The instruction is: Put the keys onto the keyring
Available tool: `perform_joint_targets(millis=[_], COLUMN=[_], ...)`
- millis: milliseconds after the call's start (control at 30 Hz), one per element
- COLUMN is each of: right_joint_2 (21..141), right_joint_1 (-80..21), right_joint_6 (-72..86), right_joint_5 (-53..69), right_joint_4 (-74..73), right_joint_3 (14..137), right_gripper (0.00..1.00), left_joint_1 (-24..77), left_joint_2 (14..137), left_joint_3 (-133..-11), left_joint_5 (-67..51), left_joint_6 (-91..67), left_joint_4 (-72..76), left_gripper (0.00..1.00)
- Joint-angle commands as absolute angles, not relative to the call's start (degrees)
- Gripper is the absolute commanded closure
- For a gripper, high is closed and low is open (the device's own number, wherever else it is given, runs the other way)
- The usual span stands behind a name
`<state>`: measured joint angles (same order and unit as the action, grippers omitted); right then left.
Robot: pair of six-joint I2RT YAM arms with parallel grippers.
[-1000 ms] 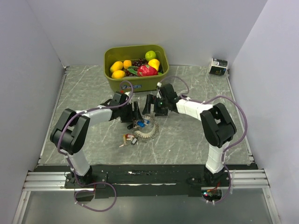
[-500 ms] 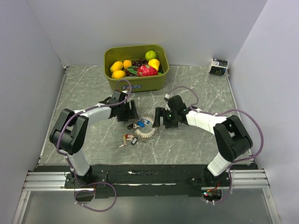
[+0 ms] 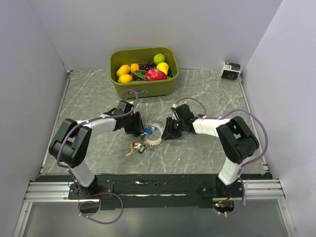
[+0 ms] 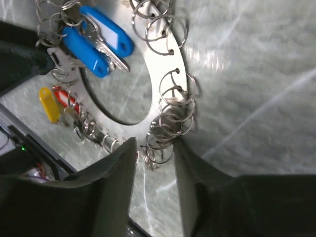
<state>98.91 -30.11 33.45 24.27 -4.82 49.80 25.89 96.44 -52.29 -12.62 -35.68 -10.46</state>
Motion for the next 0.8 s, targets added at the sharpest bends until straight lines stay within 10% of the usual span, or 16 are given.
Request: perform_joint_targets(millis=[0,200,433,567,767], right_joint_2=[102.13,100.02,96.07,93.79,88.52], right_joint_1=[-30.32,-28.3,-27.69,-27.69,-27.6], right_joint_6=[34.1,32.7,28.92,26.99,25.93], right_joint_5=[23.04,20.23,15.39,13.1,10.9], right_joint_4=[-4.22,-6.85,-11.16,-12.66,-11.17], right_joint_3=[53.08,55.72,56.86,56.69,52.74], right_gripper=[0.66,0.77,0.8,0.59,0.2], left_joint_1=[27.95,29.62,31.81,33.66,33.75], left_joint_2=[95.01,93.34,88.34,85.96,84.9], left_joint_3=[-51.5,-51.68,-51.59,-50.98,-50.97], left_joint_5=[-14.15,-9.43,-6.6,-1.61,3.68], left_joint_6=[-37.79,-37.88,-37.53,-38.14,-35.69], left_joint_4=[-8.61,-10.98,-12.39,-13.53,-16.96], left_gripper=[0.52,0.74,0.78,0.73,0.33])
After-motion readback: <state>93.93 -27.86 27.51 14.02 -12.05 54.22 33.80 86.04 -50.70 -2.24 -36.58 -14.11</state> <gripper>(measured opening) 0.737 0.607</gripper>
